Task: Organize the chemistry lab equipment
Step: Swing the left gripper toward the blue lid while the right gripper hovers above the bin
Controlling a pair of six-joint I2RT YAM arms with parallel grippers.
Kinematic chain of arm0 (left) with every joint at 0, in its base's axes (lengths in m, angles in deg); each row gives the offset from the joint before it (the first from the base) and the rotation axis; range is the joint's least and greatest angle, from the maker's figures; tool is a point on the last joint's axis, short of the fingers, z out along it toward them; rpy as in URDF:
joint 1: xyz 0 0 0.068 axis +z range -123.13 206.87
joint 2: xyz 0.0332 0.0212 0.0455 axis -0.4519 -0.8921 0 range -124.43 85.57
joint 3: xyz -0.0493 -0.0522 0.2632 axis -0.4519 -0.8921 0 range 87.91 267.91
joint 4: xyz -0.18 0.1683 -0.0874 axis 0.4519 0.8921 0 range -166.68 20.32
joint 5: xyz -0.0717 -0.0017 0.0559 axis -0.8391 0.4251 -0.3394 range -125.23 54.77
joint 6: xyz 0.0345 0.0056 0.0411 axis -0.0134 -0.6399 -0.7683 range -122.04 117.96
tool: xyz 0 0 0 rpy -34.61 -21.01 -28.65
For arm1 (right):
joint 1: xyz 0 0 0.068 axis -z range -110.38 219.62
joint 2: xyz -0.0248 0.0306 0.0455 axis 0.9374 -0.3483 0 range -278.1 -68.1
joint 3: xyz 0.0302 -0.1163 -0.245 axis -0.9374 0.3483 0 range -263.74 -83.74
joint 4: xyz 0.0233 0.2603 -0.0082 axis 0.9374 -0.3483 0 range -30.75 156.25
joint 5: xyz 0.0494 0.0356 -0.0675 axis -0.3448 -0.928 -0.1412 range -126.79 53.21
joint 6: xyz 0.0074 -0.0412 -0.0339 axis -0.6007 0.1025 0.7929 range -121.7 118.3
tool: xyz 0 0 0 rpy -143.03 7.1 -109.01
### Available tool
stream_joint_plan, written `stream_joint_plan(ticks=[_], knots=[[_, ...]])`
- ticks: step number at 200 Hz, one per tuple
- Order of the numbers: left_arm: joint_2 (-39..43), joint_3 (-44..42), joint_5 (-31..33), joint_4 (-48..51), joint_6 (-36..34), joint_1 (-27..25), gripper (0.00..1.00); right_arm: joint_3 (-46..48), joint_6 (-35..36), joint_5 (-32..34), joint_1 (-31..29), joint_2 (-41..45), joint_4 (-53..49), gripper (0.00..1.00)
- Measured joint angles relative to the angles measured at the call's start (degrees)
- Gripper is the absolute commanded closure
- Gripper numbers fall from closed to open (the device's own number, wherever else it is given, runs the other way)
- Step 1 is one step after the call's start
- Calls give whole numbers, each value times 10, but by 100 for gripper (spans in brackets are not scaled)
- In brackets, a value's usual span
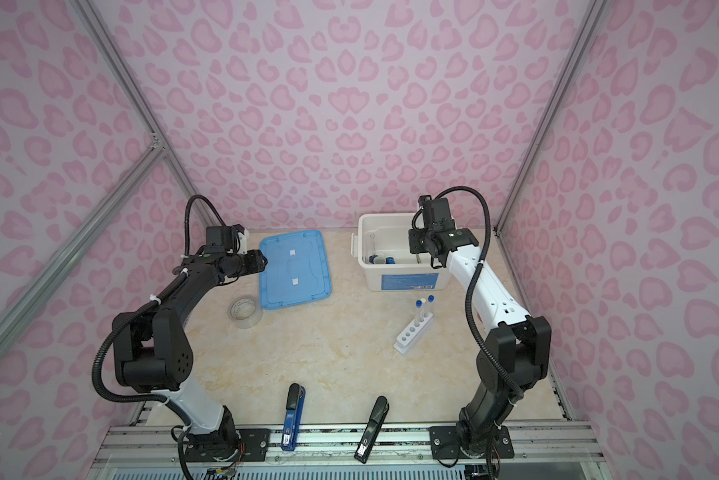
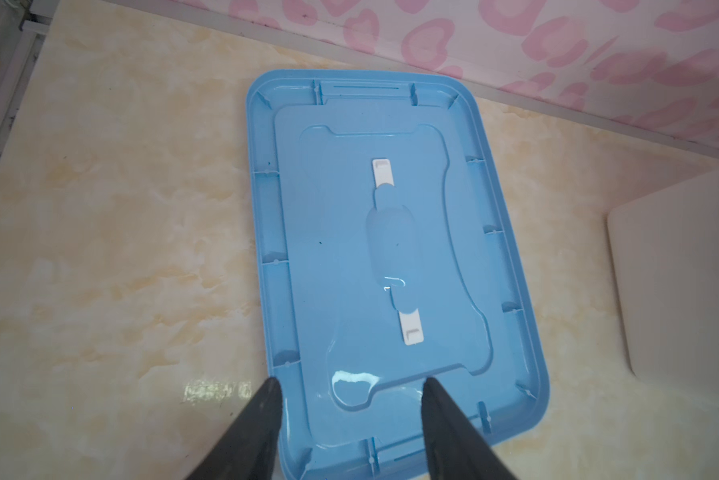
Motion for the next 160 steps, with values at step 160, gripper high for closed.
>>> stream_joint_plan(ticks=[160], knots=[[-160, 100, 87, 73, -33, 17, 44, 60, -21, -28, 0, 16, 45, 71]])
